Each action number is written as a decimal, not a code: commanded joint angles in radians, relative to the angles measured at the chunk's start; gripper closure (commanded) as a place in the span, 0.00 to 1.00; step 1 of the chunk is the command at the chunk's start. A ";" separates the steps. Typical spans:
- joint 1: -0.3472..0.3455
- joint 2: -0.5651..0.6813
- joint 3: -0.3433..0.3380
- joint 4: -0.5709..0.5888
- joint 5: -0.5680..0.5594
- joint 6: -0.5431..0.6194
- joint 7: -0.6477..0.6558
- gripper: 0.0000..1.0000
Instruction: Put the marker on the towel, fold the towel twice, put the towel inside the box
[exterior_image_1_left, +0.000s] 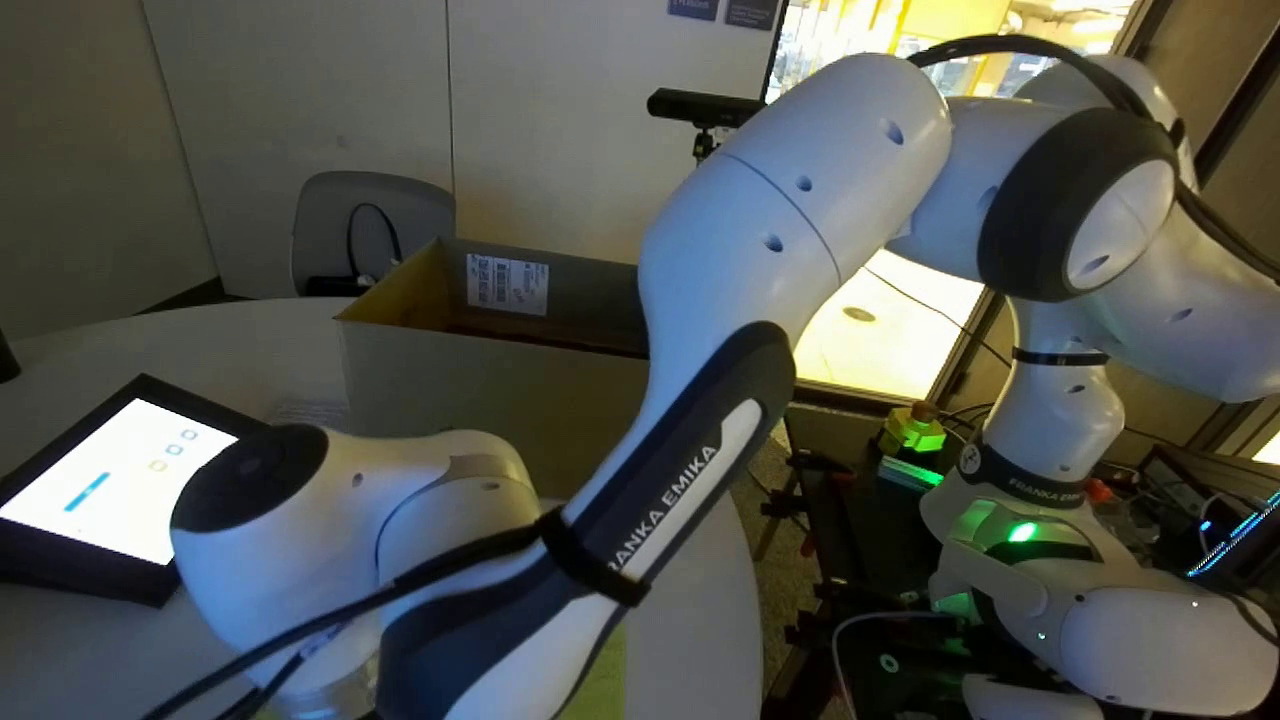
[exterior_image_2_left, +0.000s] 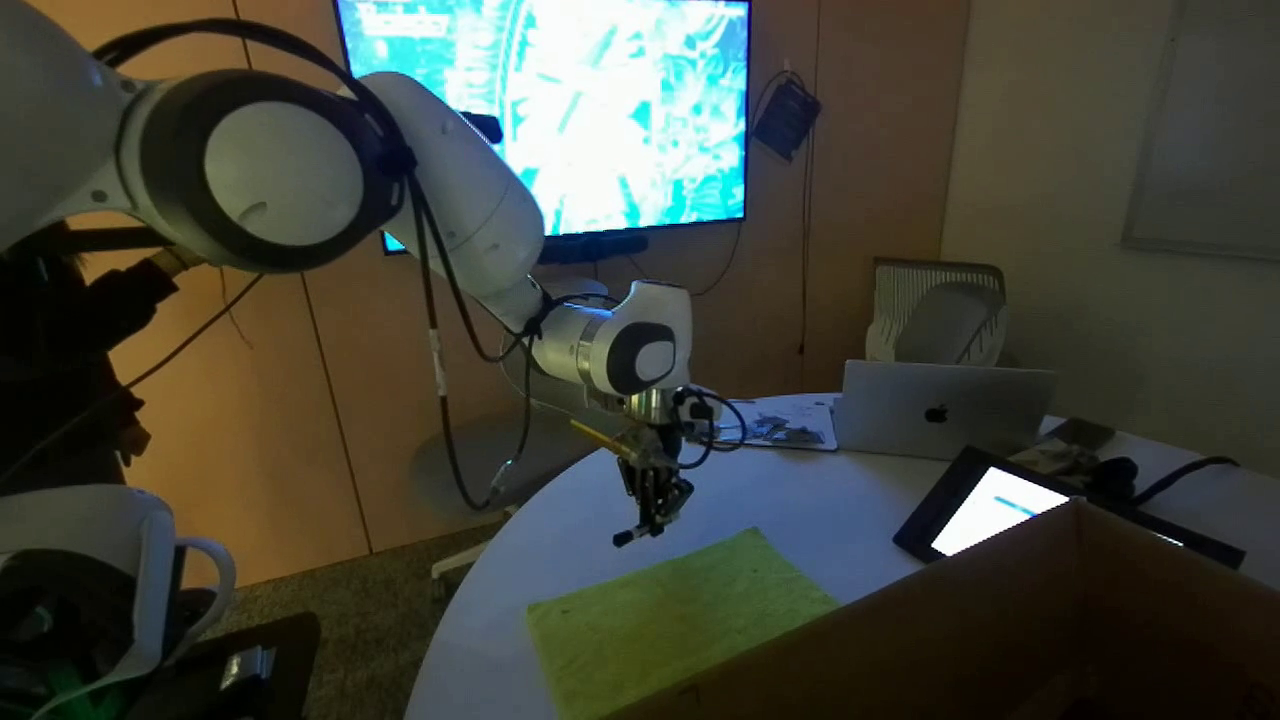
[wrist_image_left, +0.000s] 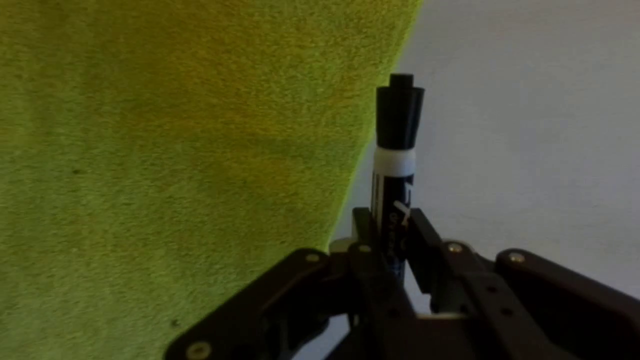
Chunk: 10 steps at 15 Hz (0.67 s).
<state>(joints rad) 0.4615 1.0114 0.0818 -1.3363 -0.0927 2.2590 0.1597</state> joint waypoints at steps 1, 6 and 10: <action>-0.063 -0.064 0.002 -0.082 0.006 0.008 0.002 0.93; -0.123 -0.063 -0.034 -0.141 0.000 0.065 0.033 0.93; -0.150 -0.048 -0.059 -0.173 -0.003 0.109 0.041 0.93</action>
<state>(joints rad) 0.3244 0.9811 0.0336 -1.4636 -0.0931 2.3225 0.1767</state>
